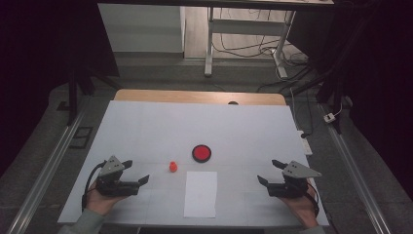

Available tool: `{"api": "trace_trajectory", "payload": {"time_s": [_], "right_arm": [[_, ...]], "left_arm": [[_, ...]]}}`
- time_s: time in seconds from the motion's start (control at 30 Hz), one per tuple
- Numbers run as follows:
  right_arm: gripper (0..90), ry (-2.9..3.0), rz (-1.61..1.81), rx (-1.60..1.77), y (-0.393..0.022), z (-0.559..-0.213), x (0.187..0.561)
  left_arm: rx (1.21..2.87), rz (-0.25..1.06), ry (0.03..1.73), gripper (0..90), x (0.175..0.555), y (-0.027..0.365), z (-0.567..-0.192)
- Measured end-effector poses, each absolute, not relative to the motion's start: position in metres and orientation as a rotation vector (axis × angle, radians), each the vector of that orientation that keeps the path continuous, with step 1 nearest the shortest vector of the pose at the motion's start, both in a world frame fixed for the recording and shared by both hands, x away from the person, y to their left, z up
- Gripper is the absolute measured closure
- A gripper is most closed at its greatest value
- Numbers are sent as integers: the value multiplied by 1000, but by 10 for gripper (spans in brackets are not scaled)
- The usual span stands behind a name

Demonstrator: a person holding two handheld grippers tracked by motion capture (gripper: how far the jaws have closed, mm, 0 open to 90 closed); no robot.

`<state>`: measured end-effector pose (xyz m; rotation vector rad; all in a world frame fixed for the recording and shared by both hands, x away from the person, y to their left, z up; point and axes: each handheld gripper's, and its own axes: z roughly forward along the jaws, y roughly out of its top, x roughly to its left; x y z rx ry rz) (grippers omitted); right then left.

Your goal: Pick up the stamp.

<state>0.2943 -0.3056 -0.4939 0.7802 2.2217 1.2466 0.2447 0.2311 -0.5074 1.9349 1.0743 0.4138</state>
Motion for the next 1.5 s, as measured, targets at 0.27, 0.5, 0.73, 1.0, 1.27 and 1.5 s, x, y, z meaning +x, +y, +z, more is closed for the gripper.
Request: {"api": "trace_trajectory", "payload": {"time_s": [0.27,0.5,0.73,1.0,1.27,1.5], "right_arm": [[216,2237,1253,771,-303,-495,295],[223,2247,1253,767,-301,-495,297],[226,2231,1261,772,-302,-494,296],[234,2239,1254,776,-301,-493,297],[239,2234,1258,783,-301,-492,296],[247,2241,1253,781,-299,-493,296]], "left_arm": [[1931,412,1068,141,243,232,-506],[1927,412,1069,144,242,235,-505],[1934,415,1054,146,244,232,-503],[1941,422,1009,154,252,223,-494],[1941,411,989,158,258,217,-488],[1941,404,975,162,265,211,-485]]}}
